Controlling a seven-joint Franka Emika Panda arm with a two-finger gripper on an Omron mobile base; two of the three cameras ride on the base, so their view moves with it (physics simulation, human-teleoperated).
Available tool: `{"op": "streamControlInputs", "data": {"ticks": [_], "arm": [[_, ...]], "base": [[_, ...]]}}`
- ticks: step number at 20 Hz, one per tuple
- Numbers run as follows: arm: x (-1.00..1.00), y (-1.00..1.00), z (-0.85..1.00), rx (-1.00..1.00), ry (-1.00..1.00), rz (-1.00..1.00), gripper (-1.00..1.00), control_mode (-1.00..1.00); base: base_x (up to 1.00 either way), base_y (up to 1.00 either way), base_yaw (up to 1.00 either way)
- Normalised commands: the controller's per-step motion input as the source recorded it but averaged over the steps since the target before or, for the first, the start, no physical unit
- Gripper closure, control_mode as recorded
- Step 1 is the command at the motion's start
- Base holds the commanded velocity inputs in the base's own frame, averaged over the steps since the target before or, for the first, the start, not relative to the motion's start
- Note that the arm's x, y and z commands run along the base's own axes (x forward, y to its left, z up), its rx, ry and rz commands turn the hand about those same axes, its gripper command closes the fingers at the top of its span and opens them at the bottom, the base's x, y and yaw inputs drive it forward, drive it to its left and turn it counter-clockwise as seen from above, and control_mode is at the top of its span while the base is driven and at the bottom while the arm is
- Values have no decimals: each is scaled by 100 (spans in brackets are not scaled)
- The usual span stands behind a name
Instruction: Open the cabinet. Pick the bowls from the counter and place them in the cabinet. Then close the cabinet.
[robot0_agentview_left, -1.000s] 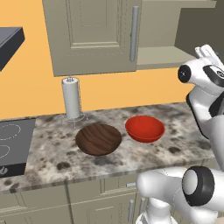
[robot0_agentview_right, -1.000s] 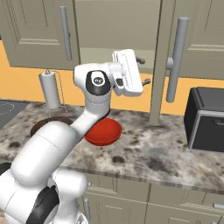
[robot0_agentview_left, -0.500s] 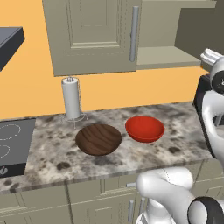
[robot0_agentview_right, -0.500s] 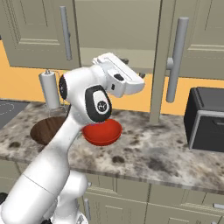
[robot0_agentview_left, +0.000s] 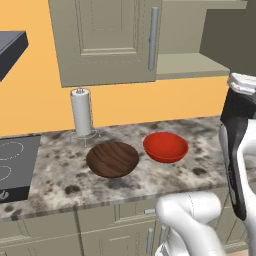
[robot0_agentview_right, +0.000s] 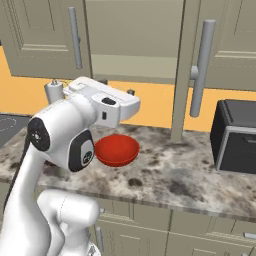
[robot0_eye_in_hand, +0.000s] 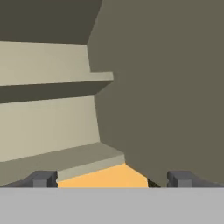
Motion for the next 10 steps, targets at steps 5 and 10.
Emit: {"op": "streamControlInputs", "data": {"ticks": [5,10], "arm": [[-29,98,2,-9,6,21,-100,-100],[-15,99,2,-8,8,26,-100,-100]], "base": [[0,0,0],[0,0,0]]}}
